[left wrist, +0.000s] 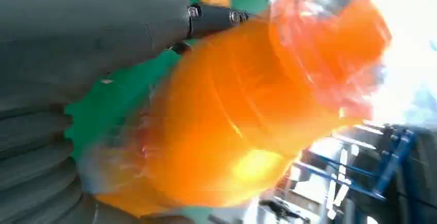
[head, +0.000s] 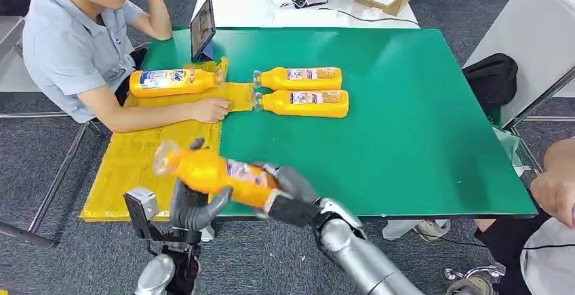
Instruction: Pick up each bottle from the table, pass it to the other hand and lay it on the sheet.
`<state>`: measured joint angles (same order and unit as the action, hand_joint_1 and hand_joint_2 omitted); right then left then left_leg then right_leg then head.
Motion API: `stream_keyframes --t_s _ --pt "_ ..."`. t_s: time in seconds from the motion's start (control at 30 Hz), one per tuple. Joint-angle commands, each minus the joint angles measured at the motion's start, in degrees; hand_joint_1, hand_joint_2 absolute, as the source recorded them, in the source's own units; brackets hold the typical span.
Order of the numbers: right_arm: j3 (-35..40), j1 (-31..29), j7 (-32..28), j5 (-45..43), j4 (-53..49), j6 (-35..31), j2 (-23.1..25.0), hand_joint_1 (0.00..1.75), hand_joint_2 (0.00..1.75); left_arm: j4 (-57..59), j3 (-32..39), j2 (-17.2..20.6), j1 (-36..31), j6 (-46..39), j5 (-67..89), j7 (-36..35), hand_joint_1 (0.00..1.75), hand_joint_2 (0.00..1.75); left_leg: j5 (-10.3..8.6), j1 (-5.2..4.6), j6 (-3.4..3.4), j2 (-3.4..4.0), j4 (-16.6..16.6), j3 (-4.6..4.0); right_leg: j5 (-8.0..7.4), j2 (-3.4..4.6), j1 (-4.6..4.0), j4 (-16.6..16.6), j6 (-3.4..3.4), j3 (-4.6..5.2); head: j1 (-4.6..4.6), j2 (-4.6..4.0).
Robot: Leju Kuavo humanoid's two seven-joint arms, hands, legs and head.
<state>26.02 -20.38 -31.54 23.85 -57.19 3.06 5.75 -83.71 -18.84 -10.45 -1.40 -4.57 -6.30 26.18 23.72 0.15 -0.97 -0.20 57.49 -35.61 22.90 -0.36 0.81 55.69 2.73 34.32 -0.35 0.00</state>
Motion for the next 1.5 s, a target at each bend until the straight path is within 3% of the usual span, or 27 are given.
stream_keyframes --t_s 0.03,0.53,0.57,0.6,0.63,0.67,0.7,0.73,0.77,0.93,0.97,1.0,1.07,1.13,1.17,1.37,1.5 --pt "11.37 -6.96 -0.95 0.3 13.93 0.2 3.12 1.75 1.75 1.76 -4.06 1.11 -6.42 0.27 -1.64 -0.83 0.0 1.75 0.08 0.01 0.06 0.12 0.03 0.2 0.05 0.12 -0.02 0.05 -0.11 -0.16 0.0 0.0" --pt "14.74 -8.6 -0.69 -0.17 14.6 -0.09 4.29 1.75 1.75 3.98 -5.52 1.7 -8.16 3.23 -4.4 -1.39 0.03 1.75 0.01 0.03 0.06 -0.02 0.01 0.15 0.04 -0.04 -0.04 0.0 -0.08 -0.13 0.0 0.0" --pt "14.22 -8.62 -0.7 -0.92 14.27 -0.03 4.34 1.75 1.75 4.43 -5.84 2.01 -8.31 3.59 -4.14 -1.6 1.55 1.75 0.07 0.04 0.08 -0.04 0.02 0.28 0.11 -0.05 -0.04 0.03 -0.12 -0.25 -0.04 0.0" --pt "13.76 -8.78 -0.8 -1.56 13.61 0.08 4.24 1.75 1.75 5.18 -6.32 2.32 -8.49 3.82 -3.39 -1.69 1.64 1.75 0.02 0.04 0.07 -0.04 0.02 0.17 0.05 -0.06 -0.04 0.0 -0.09 -0.16 0.0 0.0" --pt "13.36 -8.88 -0.71 -2.02 12.89 0.08 4.13 1.75 1.75 6.0 -6.75 2.57 -8.59 4.01 -2.58 -2.11 1.5 1.75 0.09 0.05 0.09 -0.04 0.05 0.29 0.12 -0.06 -0.06 0.05 -0.14 -0.26 -0.04 0.0" --pt "13.11 -9.02 -0.63 -2.22 12.31 0.04 4.02 1.75 1.75 6.69 -7.14 2.81 -8.51 4.32 -2.09 -2.56 0.3 1.75 0.04 0.04 0.08 -0.07 0.03 0.21 0.08 -0.08 -0.05 0.01 -0.11 -0.2 0.0 0.0" --pt "12.48 -8.75 -0.28 -2.97 10.57 0.39 3.76 1.75 1.75 7.86 -7.26 2.82 -8.32 4.48 -1.11 -2.77 0.54 1.75 0.01 0.02 0.06 -0.05 0.0 0.17 0.05 -0.06 -0.02 0.0 -0.08 -0.15 -0.02 0.0" --pt "12.33 -8.76 -0.13 -3.21 10.09 0.62 3.79 1.75 1.75 8.15 -7.2 2.73 -8.04 4.36 -0.89 -2.68 1.22 1.75 0.05 0.03 0.08 -0.04 0.0 0.28 0.08 -0.05 -0.04 0.0 -0.12 -0.25 0.0 0.0" --pt "12.18 -8.49 0.2 -3.47 8.91 1.03 3.53 1.75 1.75 8.87 -6.85 2.31 -7.97 4.42 -0.99 -2.69 1.75 1.75 0.03 0.0 0.06 -0.03 0.0 0.2 0.07 -0.04 0.0 0.01 -0.09 -0.18 0.0 0.0" --pt "12.27 -8.1 0.52 -3.5 8.08 0.84 3.63 1.75 1.75 10.24 -5.6 1.31 -8.09 7.17 -4.71 -4.88 1.75 1.75 0.07 0.01 0.05 0.04 0.01 0.23 0.08 0.03 -0.01 0.03 -0.09 -0.19 0.0 0.0" --pt "12.2 -8.04 0.6 -3.59 8.19 0.67 3.84 1.27 1.75 10.35 -5.1 1.06 -8.25 7.5 -5.88 -5.35 1.75 1.75 0.04 0.0 0.05 0.05 0.0 0.17 0.05 0.04 0.0 0.01 -0.07 -0.15 0.02 0.0" --pt "12.07 -7.95 0.59 -3.68 8.11 0.37 3.98 0.24 1.75 10.35 -4.78 0.95 -8.36 7.9 -6.91 -5.8 1.75 1.75 0.08 0.0 0.07 0.03 0.0 0.26 0.09 0.03 0.0 0.02 -0.1 -0.23 0.0 0.0" --pt "11.91 -7.8 0.53 -3.83 7.83 0.04 4.2 0.0 1.75 10.36 -4.38 0.77 -8.7 7.66 -7.39 -5.91 1.75 1.75 0.12 0.01 0.08 0.07 0.04 0.29 0.12 0.06 -0.02 0.05 -0.12 -0.25 0.0 0.0" --pt "11.67 -7.33 -0.24 -3.47 6.74 -2.14 4.37 0.0 1.75 10.84 -3.37 0.2 -9.51 6.41 -9.02 -6.59 1.75 1.75 0.1 0.01 0.08 0.06 0.04 0.26 0.1 0.06 -0.02 0.06 -0.11 -0.22 -0.02 0.0" --pt "11.34 -6.93 -0.9 -3.44 5.88 -3.46 4.57 0.0 0.0 11.2 -2.64 -0.01 -10.21 4.43 -8.61 -6.29 1.75 1.75 0.06 0.02 0.06 0.04 0.04 0.17 0.06 0.04 -0.03 0.04 -0.09 -0.15 0.02 0.0" --pt "10.43 -4.49 -2.07 -2.16 1.46 -9.69 4.49 0.0 0.0 12.31 -0.26 1.45 -14.28 -1.37 -6.12 -4.3 1.75 1.75 0.01 0.02 0.06 -0.01 0.01 0.14 0.04 -0.02 -0.03 0.02 -0.09 -0.13 -0.02 0.0" --pt "6.11 -4.72 -3.63 -2.71 0.42 -16.06 4.76 0.0 0.0 17.85 2.39 3.12 -20.44 -12.31 5.51 -1.84 1.75 1.75 -0.01 0.01 0.07 -0.05 0.02 0.12 0.03 -0.05 -0.01 0.06 -0.1 -0.11 0.0 0.0"
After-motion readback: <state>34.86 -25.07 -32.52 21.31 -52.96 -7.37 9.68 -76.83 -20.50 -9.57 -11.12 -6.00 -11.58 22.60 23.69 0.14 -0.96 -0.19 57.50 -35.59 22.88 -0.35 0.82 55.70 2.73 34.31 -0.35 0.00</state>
